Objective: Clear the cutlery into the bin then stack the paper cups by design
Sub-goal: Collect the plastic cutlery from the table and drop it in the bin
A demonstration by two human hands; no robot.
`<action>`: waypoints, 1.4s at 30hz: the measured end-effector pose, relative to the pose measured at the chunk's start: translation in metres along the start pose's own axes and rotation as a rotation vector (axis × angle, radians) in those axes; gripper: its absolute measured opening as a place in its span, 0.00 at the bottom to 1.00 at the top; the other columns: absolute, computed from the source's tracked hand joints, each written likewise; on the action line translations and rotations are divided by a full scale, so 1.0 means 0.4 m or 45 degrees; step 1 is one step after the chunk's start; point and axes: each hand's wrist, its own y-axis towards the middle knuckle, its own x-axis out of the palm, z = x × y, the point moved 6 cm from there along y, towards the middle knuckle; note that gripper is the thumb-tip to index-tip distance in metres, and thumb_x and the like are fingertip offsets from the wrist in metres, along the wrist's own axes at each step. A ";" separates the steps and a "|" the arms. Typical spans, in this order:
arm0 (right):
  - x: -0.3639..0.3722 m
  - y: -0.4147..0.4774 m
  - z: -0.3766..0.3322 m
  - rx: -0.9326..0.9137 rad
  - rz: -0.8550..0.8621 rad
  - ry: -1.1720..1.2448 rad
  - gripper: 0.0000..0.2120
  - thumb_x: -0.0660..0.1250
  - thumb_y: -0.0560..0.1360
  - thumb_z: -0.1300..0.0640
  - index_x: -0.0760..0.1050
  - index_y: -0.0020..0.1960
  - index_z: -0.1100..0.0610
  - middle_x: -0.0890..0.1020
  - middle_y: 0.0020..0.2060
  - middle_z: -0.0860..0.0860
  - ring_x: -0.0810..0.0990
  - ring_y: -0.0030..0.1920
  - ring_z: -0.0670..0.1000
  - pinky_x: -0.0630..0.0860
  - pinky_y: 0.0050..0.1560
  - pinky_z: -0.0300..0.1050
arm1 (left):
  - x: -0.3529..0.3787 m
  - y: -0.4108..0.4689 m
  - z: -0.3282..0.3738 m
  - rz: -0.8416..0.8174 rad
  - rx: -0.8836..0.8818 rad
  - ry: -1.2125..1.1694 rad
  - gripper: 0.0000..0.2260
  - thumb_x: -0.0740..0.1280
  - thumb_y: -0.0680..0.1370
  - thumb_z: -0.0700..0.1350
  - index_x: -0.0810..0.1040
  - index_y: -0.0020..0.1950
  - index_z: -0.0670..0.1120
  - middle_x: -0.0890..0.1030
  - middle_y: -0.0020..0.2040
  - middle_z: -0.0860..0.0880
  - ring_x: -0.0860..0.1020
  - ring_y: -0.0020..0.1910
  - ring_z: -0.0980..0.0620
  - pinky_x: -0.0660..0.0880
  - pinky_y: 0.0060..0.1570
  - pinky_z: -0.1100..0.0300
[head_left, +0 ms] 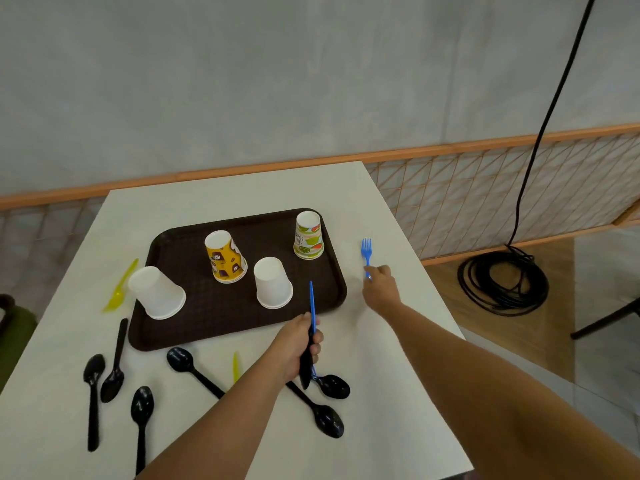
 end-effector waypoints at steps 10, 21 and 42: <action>0.016 0.037 0.025 -0.112 -0.047 -0.572 0.18 0.52 0.80 0.64 0.65 0.69 0.63 0.70 0.63 0.56 0.69 0.63 0.56 0.71 0.60 0.49 | -0.074 0.013 -0.006 0.101 0.010 -0.093 0.13 0.51 0.83 0.48 0.71 0.46 0.45 0.68 0.24 0.50 0.63 0.19 0.56 0.60 0.24 0.63; 0.011 -0.071 0.083 0.186 -0.148 -0.237 0.20 0.62 0.75 0.65 0.63 0.65 0.62 0.74 0.47 0.57 0.76 0.51 0.57 0.74 0.48 0.45 | -0.119 -0.011 -0.051 0.163 -0.010 -0.157 0.16 0.51 0.83 0.52 0.72 0.48 0.44 0.67 0.26 0.50 0.63 0.18 0.56 0.61 0.24 0.63; 0.254 -0.339 -0.054 -0.394 -0.510 -0.646 0.32 0.70 0.69 0.40 0.66 0.65 0.55 0.71 0.58 0.53 0.75 0.56 0.53 0.73 0.51 0.45 | -0.201 -0.116 -0.131 0.310 0.035 -0.291 0.21 0.49 0.82 0.55 0.74 0.45 0.43 0.65 0.26 0.50 0.62 0.17 0.56 0.60 0.24 0.64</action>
